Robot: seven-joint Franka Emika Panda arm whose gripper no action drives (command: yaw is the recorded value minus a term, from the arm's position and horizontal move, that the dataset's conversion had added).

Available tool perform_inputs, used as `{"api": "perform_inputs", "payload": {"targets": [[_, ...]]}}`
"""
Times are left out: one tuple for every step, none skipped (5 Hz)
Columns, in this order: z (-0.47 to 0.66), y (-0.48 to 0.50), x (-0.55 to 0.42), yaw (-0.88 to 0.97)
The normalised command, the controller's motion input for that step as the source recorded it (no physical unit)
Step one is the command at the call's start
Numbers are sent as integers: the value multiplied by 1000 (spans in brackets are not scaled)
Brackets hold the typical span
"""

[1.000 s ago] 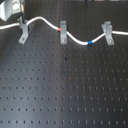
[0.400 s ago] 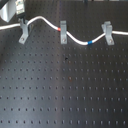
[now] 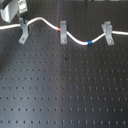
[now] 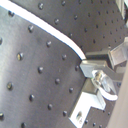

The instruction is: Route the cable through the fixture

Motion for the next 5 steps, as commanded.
{"api": "perform_inputs", "payload": {"targets": [[30,-248,-80,-3],[3,40,-136,6],[6,99,-312,169],[-9,232,-305,163],[-4,270,109,0]]}}
